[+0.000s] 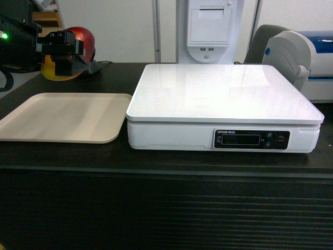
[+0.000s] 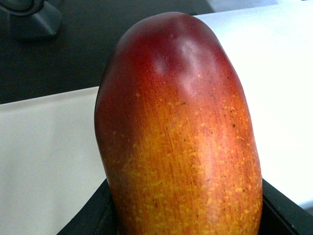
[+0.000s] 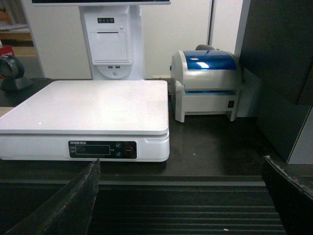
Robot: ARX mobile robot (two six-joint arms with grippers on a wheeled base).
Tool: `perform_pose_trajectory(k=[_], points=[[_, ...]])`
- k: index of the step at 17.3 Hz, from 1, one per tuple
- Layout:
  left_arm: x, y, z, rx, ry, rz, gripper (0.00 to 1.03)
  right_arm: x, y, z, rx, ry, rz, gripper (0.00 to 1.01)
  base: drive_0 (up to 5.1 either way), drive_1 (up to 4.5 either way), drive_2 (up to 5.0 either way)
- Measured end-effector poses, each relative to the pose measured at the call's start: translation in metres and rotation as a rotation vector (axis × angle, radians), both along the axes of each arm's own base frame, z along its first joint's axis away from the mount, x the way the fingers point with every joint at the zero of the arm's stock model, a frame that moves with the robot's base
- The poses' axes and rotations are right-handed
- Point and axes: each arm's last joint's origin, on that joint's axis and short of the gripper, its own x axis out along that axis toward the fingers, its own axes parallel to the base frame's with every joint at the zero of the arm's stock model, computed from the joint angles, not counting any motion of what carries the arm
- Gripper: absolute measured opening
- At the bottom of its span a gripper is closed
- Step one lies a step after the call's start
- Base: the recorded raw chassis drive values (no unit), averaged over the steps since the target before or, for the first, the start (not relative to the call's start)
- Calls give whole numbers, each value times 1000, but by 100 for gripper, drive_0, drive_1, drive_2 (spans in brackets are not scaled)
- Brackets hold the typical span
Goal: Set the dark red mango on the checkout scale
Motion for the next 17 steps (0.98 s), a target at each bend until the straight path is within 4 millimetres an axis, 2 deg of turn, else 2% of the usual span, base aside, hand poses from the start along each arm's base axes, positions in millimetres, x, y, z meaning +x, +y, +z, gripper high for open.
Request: perform_pose_trajectory(k=[2, 4, 6, 10, 13, 17], points=[[-22, -17, 16, -4, -36, -53, 57, 0, 0, 0, 0, 0, 0, 98, 0, 0, 0], [-27, -34, 33, -11, -92, -98, 57, 0, 0, 0, 0, 0, 0, 98, 0, 0, 0], [-23, -64, 43, -3, -121, -146, 57, 0, 0, 0, 0, 0, 0, 98, 0, 0, 0], [1, -135, 28, 11, -75, -273, 57, 0, 0, 0, 0, 0, 0, 98, 0, 0, 0], [14, -179, 24, 13, -63, -350, 57, 0, 0, 0, 0, 0, 0, 98, 0, 0, 0], [29, -218, 17, 18, -40, -408, 57, 0, 0, 0, 0, 0, 0, 98, 0, 0, 0]])
